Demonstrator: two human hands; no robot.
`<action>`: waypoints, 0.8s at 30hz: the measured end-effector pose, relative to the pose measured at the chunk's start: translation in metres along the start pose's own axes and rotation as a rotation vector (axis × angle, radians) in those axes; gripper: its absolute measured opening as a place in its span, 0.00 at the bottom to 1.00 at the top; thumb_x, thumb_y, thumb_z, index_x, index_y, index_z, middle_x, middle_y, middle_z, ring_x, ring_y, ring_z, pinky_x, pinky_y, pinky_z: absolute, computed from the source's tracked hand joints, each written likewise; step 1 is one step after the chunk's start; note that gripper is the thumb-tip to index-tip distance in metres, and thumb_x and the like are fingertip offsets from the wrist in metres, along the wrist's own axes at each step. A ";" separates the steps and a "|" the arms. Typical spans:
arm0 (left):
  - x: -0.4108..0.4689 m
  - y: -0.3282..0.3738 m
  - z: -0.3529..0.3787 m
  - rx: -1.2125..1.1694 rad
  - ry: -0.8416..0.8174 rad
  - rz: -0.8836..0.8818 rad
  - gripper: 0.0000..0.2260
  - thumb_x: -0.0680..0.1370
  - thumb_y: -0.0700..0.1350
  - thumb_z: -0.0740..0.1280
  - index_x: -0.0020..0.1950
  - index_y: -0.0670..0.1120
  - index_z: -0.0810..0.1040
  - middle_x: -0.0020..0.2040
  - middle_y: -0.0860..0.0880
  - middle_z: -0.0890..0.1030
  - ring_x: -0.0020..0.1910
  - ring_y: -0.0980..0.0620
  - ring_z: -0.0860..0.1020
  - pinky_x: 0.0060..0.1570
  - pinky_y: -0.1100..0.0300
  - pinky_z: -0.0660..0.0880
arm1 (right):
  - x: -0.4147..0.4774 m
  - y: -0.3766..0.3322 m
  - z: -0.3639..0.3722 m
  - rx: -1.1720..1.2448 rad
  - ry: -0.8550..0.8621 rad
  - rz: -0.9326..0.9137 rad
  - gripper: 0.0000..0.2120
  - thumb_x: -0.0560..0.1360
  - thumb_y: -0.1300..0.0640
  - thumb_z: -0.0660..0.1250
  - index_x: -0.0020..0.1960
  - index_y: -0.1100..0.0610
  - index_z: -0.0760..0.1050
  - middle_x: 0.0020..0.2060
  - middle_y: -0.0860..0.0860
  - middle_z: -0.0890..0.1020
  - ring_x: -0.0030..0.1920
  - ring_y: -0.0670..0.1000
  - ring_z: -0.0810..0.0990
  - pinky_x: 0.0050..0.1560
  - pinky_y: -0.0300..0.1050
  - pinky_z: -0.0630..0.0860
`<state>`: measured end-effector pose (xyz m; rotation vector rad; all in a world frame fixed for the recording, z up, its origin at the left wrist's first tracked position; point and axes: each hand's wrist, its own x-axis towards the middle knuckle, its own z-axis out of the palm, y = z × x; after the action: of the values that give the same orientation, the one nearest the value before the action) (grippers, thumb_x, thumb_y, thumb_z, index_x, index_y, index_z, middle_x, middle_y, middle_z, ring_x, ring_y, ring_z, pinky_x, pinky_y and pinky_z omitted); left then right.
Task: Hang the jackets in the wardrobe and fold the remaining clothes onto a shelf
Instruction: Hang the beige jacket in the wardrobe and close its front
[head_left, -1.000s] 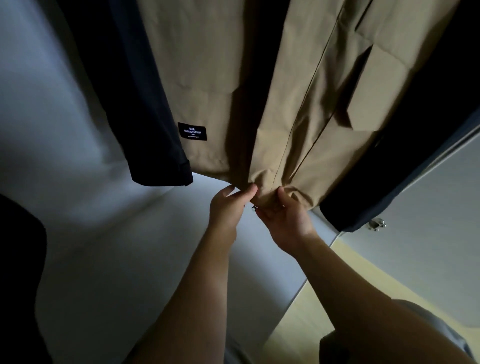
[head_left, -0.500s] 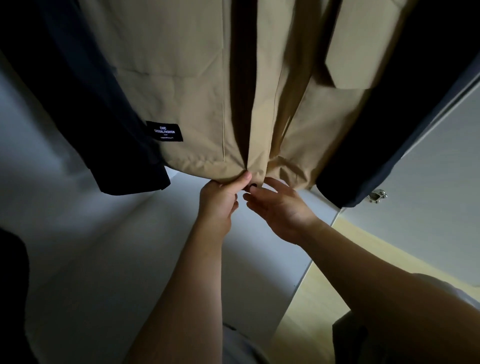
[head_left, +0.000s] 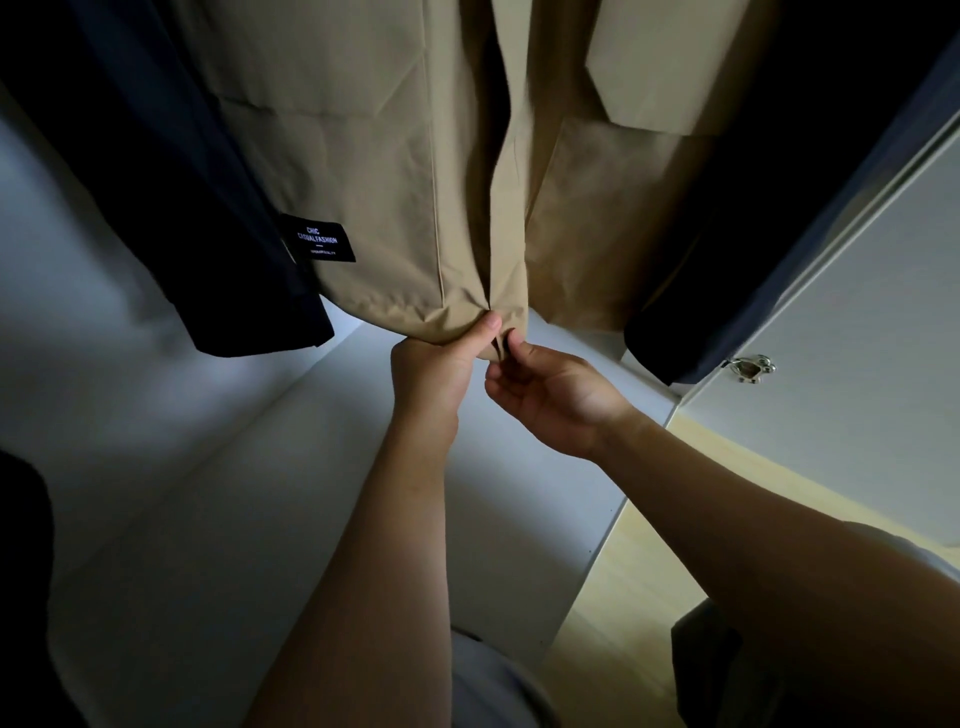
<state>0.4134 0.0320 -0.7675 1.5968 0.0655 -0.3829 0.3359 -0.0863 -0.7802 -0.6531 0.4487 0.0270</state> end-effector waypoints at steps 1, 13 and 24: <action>0.001 0.000 -0.001 0.010 0.009 0.001 0.13 0.67 0.53 0.81 0.38 0.48 0.81 0.46 0.58 0.77 0.25 0.60 0.76 0.32 0.67 0.68 | 0.000 0.000 0.000 -0.005 -0.007 0.010 0.07 0.78 0.59 0.71 0.50 0.62 0.83 0.43 0.55 0.81 0.43 0.52 0.81 0.56 0.47 0.80; 0.001 -0.002 -0.005 0.039 0.017 0.000 0.23 0.66 0.54 0.82 0.38 0.37 0.77 0.24 0.58 0.79 0.21 0.63 0.68 0.27 0.71 0.66 | 0.001 0.004 0.009 -0.082 0.055 -0.106 0.10 0.82 0.59 0.65 0.51 0.66 0.79 0.42 0.57 0.81 0.44 0.52 0.80 0.53 0.45 0.81; 0.004 0.000 -0.015 0.035 -0.058 -0.104 0.21 0.60 0.60 0.81 0.40 0.47 0.81 0.30 0.51 0.68 0.26 0.53 0.63 0.29 0.60 0.62 | 0.009 0.011 0.009 -0.088 0.066 -0.121 0.07 0.80 0.60 0.68 0.50 0.64 0.81 0.41 0.55 0.83 0.40 0.50 0.81 0.51 0.44 0.81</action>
<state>0.4196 0.0458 -0.7686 1.6202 0.0980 -0.5133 0.3456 -0.0731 -0.7844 -0.7680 0.4724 -0.0900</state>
